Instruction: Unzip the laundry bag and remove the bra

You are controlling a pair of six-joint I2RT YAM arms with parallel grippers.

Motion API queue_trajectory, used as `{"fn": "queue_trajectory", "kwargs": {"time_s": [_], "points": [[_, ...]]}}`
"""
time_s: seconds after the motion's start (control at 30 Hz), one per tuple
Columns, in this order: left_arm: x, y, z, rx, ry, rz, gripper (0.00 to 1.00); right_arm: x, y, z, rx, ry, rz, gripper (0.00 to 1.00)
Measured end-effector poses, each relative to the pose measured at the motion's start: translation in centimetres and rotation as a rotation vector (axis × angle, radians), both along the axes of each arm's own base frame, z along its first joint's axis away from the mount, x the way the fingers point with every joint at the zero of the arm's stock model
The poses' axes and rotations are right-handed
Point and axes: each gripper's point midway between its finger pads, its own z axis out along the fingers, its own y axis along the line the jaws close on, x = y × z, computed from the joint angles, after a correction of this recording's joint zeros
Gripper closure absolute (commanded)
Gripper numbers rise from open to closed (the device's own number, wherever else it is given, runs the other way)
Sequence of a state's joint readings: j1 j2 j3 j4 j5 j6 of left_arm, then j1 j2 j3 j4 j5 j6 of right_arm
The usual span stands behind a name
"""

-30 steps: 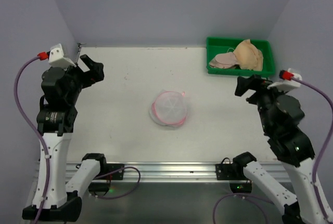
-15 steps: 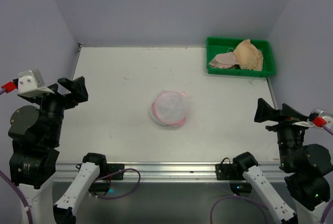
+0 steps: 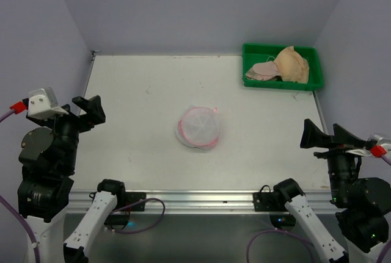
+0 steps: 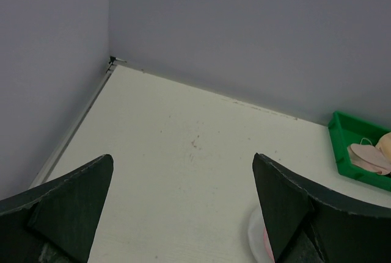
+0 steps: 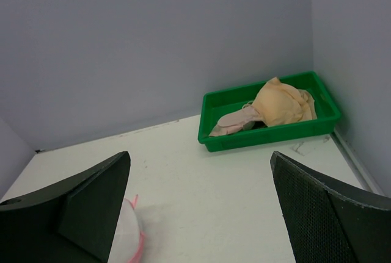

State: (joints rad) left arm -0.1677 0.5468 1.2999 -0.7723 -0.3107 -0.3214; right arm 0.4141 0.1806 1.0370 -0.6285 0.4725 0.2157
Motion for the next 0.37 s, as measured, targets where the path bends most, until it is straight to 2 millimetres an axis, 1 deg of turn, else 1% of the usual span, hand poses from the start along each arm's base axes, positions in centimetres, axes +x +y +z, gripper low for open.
{"fn": "queue_trajectory", "kwargs": {"time_s": [0.17, 0.37], "points": [[0.4, 0.0, -0.6, 0.002, 0.010, 0.003, 0.00, 0.1, 0.3, -0.1, -0.004, 0.002, 0.016, 0.01], [1.6, -0.4, -1.7, 0.004, 0.029, -0.007, 0.00, 0.3, 0.5, -0.4, -0.008, 0.010, 0.020, 0.01]]}}
